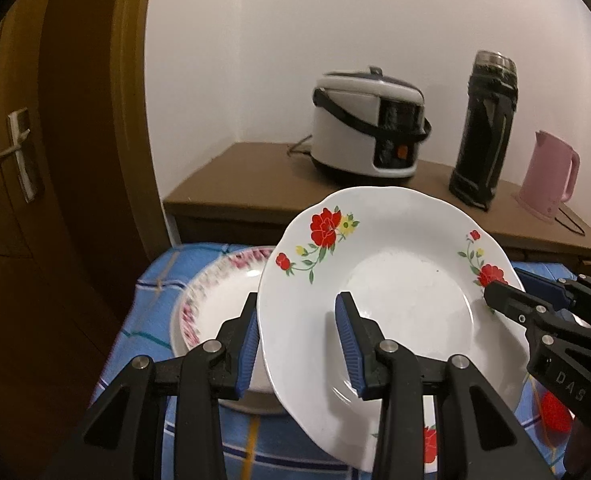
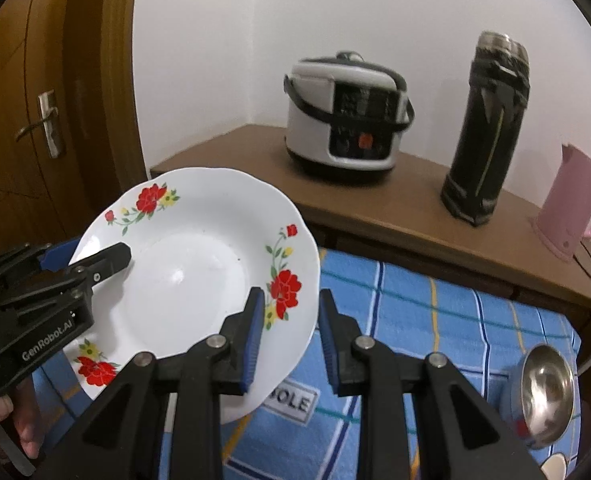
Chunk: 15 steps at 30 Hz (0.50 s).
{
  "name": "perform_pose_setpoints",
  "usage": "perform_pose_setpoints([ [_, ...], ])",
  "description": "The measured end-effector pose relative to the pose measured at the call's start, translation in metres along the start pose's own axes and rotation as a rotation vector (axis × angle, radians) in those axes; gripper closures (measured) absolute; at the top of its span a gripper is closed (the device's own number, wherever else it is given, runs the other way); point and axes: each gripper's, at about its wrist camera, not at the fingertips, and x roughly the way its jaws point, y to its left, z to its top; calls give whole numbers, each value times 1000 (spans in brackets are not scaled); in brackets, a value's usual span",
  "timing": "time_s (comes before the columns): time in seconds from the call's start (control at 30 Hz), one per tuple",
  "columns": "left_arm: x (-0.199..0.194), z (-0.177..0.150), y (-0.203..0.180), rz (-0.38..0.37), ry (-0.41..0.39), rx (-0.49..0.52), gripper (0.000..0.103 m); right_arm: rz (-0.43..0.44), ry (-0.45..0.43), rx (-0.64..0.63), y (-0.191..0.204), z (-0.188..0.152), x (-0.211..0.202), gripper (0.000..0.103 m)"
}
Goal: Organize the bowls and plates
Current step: 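Lift the red-flower plate with both tools and carry it over the plate stack, then lower the red-flower plate onto the pink-floral plate with both tools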
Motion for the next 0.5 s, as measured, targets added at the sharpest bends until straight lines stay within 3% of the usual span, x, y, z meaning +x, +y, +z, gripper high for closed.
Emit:
perform_pose_setpoints([
  [0.5,9,26,36,75,-42,-27,63,21,-14,-6,31,27,32,76],
])
